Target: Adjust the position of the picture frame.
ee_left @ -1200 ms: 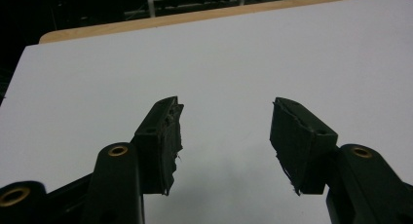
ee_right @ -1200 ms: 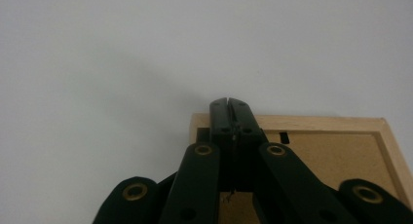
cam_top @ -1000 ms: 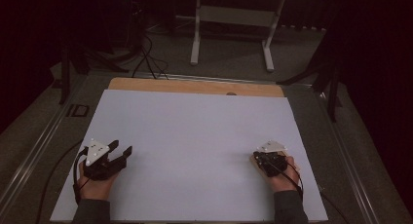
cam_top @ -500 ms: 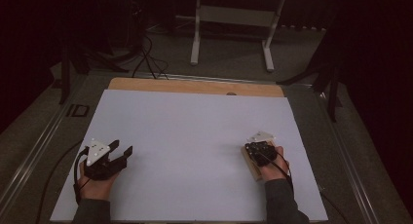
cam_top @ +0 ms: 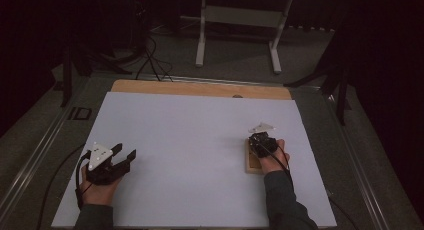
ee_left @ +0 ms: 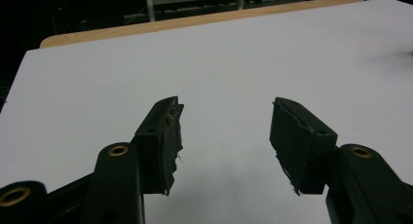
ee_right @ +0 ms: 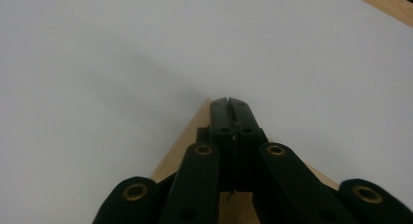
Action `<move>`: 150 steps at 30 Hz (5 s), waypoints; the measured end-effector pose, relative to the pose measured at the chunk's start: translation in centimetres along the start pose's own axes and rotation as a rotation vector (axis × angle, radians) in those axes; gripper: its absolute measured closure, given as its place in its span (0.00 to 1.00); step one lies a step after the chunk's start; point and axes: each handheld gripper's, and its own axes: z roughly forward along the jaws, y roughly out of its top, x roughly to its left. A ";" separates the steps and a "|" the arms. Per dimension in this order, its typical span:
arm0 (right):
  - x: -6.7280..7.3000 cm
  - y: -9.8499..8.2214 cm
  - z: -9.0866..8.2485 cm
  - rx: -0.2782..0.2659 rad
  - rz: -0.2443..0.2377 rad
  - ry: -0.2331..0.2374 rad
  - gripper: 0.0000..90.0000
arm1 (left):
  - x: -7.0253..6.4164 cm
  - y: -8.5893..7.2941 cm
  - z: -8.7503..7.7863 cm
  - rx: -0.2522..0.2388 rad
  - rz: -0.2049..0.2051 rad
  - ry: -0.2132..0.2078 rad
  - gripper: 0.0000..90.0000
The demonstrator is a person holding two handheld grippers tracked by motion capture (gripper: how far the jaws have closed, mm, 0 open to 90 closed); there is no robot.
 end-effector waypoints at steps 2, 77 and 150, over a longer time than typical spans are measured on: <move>0.0 0.2 0.1 0.004 0.005 -0.006 1.00 | 0.1 0.0 0.0 -0.003 -0.001 -0.002 0.49; -4.7 -10.1 -7.2 -0.066 0.412 0.059 0.87 | 0.0 0.0 -0.1 -0.005 0.000 0.002 0.49; 5.8 -2.3 -3.2 -0.049 0.262 0.176 0.89 | -0.9 0.1 0.3 -0.001 0.051 -0.029 0.48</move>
